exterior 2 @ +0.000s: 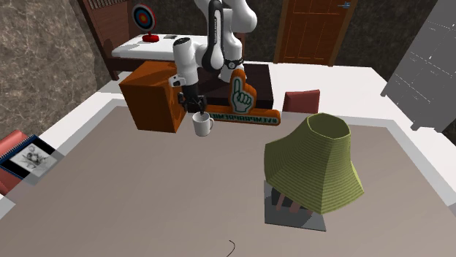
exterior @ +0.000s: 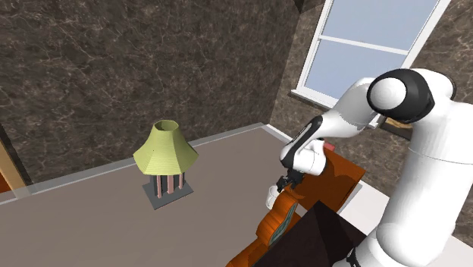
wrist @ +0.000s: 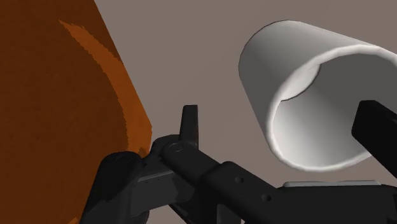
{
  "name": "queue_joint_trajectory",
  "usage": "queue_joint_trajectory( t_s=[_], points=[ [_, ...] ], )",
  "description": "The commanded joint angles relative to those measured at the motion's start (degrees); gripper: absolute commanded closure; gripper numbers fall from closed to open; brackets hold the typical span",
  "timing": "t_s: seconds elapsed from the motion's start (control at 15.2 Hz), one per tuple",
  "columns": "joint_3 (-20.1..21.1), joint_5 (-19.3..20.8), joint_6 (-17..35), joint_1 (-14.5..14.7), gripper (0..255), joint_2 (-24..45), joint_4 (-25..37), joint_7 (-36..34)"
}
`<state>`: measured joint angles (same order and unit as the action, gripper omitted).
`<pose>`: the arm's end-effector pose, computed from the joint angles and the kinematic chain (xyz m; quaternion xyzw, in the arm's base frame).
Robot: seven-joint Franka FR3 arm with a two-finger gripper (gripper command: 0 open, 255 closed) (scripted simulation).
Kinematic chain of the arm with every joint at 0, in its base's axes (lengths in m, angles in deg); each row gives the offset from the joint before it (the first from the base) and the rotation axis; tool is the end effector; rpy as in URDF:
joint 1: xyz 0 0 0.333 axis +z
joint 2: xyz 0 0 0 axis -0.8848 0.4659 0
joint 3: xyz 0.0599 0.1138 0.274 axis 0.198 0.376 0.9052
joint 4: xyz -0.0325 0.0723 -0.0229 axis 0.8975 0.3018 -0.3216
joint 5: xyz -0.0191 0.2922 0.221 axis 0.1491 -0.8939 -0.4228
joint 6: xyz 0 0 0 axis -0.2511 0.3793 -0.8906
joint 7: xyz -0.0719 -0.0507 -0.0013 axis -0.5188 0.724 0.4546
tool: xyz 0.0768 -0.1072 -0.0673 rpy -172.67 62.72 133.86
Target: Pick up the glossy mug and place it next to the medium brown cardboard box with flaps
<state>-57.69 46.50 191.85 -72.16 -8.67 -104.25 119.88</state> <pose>0.3749 -0.1641 0.1241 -0.9892 0.1396 -0.0335 0.0296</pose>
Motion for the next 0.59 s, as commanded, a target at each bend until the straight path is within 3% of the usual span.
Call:
queue_joint_trajectory(
  t_s=[0.0,0.07,0.53],
  points=[
    [-5.0,5.8,-3.2,3.5,0,-4.7,-1.5,-4.6],
    [-6.9,8.7,-4.6,4.8,0,-6.8,-2.1,-6.7],
    [-6.6,8.8,-4.5,4.5,0,-6.8,-2.1,-6.8]
  ],
)
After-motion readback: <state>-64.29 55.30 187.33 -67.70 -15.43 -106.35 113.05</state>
